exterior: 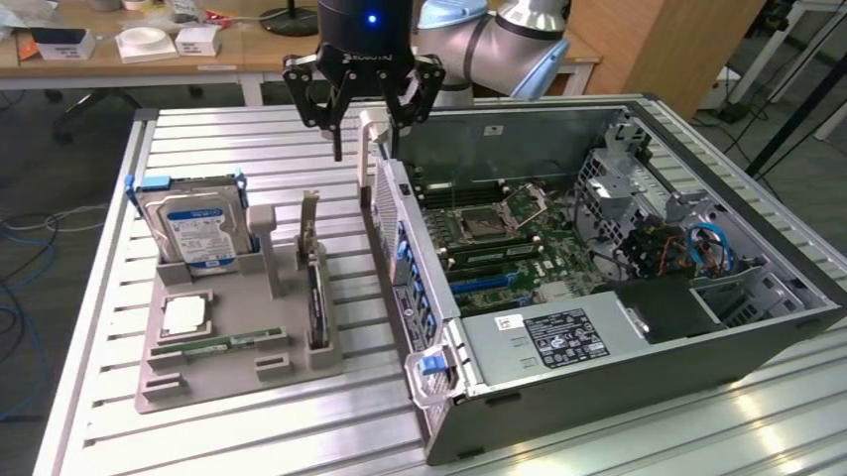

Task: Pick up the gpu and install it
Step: 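Reach for the gpu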

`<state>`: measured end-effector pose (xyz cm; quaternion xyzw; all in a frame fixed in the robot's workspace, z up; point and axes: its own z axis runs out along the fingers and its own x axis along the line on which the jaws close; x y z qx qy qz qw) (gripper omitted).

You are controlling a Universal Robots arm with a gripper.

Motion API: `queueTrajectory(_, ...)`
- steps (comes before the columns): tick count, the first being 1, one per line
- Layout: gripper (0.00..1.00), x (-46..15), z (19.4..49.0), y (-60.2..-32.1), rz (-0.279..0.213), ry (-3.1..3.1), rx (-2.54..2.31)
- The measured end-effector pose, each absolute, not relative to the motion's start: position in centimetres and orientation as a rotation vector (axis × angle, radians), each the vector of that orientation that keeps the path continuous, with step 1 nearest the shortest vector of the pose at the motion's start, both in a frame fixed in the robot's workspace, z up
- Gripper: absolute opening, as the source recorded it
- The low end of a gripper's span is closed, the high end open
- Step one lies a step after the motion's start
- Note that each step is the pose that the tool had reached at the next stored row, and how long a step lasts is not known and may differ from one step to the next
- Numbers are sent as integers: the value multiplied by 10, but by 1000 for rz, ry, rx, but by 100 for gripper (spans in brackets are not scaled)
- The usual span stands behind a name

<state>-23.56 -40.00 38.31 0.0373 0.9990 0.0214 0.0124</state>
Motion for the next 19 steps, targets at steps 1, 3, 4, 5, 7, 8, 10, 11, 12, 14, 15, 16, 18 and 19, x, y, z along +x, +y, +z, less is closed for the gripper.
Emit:
queueTrajectory(1,61,-237,383,-400,67,3114,116)
queueTrajectory(3,61,-239,383,-400,67,3114,116)
queueTrajectory(4,61,-240,383,-400,67,3114,116)
queueTrajectory(5,61,-242,382,-400,67,3114,116)
queueTrajectory(7,61,-244,382,-400,67,3114,116)
queueTrajectory(8,61,-245,382,-400,67,3114,116)
queueTrajectory(10,61,-247,381,-400,67,3114,116)
queueTrajectory(11,61,-248,381,-400,67,3114,116)
queueTrajectory(12,61,-250,381,-400,67,3114,116)
queueTrajectory(14,61,-252,381,-400,67,3114,116)
queueTrajectory(15,61,-253,381,-400,67,3114,116)
queueTrajectory(16,61,-254,380,-400,67,3114,116)
queueTrajectory(18,61,-256,380,-400,67,3114,116)
queueTrajectory(19,61,-258,380,-400,67,3114,116)
